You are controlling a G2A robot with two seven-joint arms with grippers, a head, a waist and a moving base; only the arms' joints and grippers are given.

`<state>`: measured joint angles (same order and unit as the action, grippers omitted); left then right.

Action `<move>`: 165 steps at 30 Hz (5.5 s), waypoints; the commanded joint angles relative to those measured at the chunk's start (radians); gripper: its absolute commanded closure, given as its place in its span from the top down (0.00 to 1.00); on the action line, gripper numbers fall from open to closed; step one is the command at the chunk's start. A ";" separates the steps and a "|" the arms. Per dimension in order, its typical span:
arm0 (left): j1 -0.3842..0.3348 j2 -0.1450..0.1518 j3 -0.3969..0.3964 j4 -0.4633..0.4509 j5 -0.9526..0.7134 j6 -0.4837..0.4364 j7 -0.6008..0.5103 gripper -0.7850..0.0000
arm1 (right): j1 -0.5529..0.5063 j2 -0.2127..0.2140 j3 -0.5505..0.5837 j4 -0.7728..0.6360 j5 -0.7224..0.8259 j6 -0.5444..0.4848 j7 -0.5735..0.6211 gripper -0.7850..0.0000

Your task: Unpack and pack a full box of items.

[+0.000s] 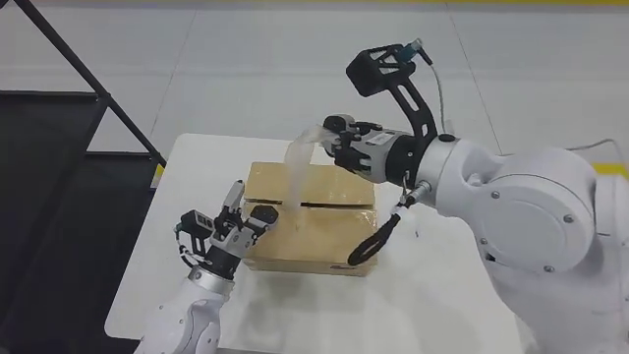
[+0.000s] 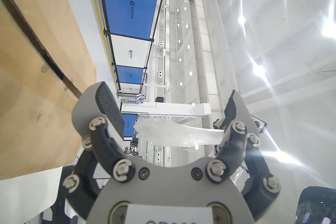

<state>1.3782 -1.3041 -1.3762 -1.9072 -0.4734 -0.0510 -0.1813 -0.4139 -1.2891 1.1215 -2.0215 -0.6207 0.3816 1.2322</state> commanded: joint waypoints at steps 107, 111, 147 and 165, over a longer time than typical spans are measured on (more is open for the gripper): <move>-0.081 -0.061 0.072 0.099 0.001 -0.188 0.020 1.00 | 0.154 0.033 -0.046 0.173 0.152 0.151 -0.017 0.00; -0.091 -0.065 0.098 0.111 0.042 -0.213 0.021 1.00 | 0.165 0.032 -0.054 0.173 0.162 0.154 -0.026 0.00; -0.090 -0.093 0.121 0.096 0.063 -0.348 0.105 0.78 | 0.162 0.052 -0.037 0.182 0.249 0.137 -0.057 0.00; -0.048 -0.096 0.105 0.072 0.063 -0.378 0.073 0.86 | 0.152 0.067 -0.024 0.161 0.263 0.153 -0.070 0.00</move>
<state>1.3297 -1.4003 -1.2709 -1.8342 -0.4103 -0.4271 -0.1036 -0.2632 -1.2226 1.0982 -1.8606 -0.3591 0.5329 1.1638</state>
